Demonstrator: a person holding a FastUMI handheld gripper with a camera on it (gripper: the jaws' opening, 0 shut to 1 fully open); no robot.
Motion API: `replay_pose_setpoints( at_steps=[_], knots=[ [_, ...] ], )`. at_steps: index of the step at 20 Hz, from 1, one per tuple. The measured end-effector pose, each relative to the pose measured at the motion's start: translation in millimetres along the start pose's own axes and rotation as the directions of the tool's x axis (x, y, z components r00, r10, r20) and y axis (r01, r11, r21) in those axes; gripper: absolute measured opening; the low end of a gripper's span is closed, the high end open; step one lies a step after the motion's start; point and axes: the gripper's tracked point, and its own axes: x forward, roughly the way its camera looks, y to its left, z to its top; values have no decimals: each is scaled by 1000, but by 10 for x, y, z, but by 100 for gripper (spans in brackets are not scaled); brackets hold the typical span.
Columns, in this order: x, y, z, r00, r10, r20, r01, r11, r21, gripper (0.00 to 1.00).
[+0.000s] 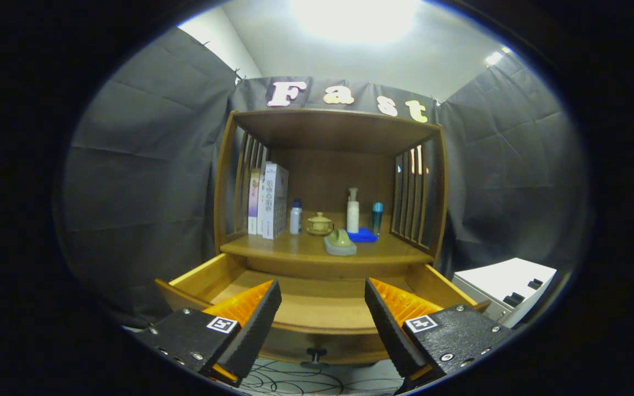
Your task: Pull open the drawer, take out the items inside it, and place them on the countertop above the cabinet.
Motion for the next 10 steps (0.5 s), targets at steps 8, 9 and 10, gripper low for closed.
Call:
replay_pose_setpoints(
  at_steps=[8, 9, 10],
  knots=[
    [-191, 117, -807, 992, 42, -117, -43, 999, -2, 95],
    [-173, 141, -870, 990, 47, -132, -48, 999, -4, 95],
    [-144, 155, -907, 989, 49, -141, -50, 999, -3, 95]
  ],
)
